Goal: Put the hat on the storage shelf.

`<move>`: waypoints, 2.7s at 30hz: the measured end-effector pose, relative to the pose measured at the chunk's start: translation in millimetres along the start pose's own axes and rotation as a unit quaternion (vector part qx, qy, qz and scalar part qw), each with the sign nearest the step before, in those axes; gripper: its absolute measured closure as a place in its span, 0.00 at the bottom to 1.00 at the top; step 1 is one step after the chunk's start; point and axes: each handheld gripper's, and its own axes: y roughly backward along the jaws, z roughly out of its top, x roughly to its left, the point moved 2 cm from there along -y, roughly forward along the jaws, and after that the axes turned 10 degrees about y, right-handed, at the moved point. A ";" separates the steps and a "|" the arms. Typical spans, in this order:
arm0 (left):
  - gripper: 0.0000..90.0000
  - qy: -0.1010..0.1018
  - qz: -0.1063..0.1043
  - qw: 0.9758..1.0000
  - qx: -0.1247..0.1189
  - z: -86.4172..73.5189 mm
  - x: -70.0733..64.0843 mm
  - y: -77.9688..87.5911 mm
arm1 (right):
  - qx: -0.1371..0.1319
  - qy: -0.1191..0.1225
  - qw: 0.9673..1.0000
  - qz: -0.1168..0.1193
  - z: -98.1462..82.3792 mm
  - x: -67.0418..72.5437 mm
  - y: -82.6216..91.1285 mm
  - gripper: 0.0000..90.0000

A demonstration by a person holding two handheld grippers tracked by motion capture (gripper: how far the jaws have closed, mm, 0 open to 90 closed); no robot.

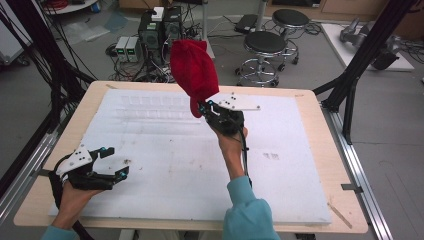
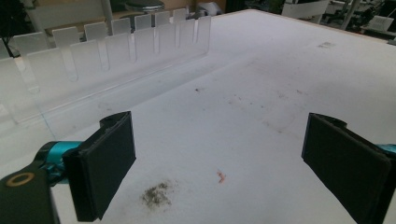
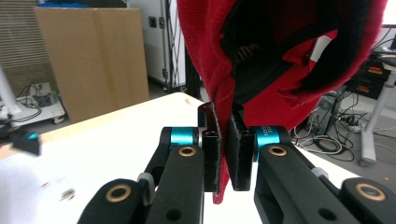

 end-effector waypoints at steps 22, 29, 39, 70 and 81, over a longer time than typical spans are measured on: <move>0.11 0.029 0.006 0.999 -0.017 -20.4 2.1 4.7 | 0.035 -0.007 0.998 -0.047 -38.6 -19.3 -58.2 0.95; 0.11 0.033 0.007 0.999 -0.014 -23.5 3.2 4.5 | 0.022 -0.023 0.998 -0.047 -43.5 -21.0 -62.8 0.95; 0.11 0.033 0.008 0.999 -0.012 -25.0 3.9 3.9 | 0.024 -0.041 0.997 -0.054 -43.4 -21.2 -61.7 0.95; 0.11 0.032 0.010 0.999 -0.012 -25.3 3.7 3.8 | 0.034 -0.064 0.997 -0.042 -42.2 -22.9 -57.8 0.95; 0.11 0.034 0.011 0.999 -0.012 -25.4 3.8 3.5 | 0.039 -0.061 0.997 -0.035 -39.3 -20.8 -55.8 0.95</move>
